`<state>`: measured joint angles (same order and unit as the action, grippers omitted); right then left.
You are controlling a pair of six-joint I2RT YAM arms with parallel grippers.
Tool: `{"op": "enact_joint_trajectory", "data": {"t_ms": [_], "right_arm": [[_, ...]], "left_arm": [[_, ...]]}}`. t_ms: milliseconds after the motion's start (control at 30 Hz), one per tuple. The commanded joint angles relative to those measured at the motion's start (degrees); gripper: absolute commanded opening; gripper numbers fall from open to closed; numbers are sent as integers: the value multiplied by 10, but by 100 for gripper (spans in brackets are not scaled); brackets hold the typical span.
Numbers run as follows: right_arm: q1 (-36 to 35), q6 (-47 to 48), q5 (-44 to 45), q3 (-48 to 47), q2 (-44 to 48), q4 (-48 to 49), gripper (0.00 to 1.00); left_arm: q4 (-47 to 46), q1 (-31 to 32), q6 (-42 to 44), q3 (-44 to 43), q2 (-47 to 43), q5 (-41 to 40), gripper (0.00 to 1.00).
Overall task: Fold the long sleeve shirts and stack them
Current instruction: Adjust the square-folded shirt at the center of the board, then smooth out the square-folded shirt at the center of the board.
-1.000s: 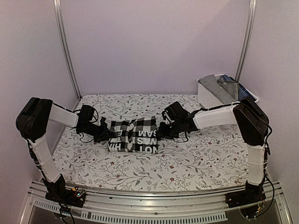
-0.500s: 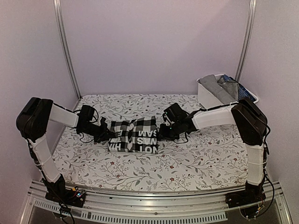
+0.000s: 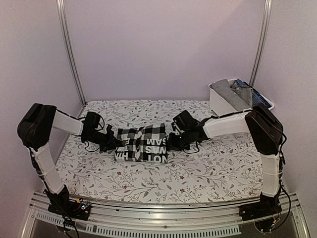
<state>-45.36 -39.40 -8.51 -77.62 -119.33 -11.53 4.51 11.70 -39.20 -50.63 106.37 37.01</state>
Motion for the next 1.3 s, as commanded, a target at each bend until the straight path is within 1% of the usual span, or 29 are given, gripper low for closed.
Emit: {"op": "enact_joint_trajectory", "data": {"t_ms": [0,200,400,500,600,733,833,867,1000,1133,1267], "right_arm": [[-21,-2,-2,-6,47,-26,0],[-28,-15,-12,43,80,-17,0],[-31,-31,-43,99,51,40,0],[-39,-32,-48,105,34,49,0],[-44,-28,-36,110,43,43,1],[-45,-18,8,119,94,8,15],[-44,-4,36,109,135,-18,32],[-45,0,43,101,141,-23,37],[-43,11,66,61,143,-41,48],[-32,31,57,1,100,-40,50],[-20,43,43,-58,38,-44,43]], "left_arm": [[-9,5,-4,3,12,-8,0],[-14,6,-7,7,14,-9,0],[-16,6,-10,5,12,-9,0],[-14,6,-10,3,10,-10,0],[-10,6,-6,2,7,-11,0],[-6,5,1,1,5,-5,0],[-2,8,6,0,2,-3,0],[-1,9,7,-1,2,-4,0],[6,10,10,-3,-3,-7,3],[17,10,17,-6,-7,-13,7],[30,10,26,-15,-10,-20,12]]}}
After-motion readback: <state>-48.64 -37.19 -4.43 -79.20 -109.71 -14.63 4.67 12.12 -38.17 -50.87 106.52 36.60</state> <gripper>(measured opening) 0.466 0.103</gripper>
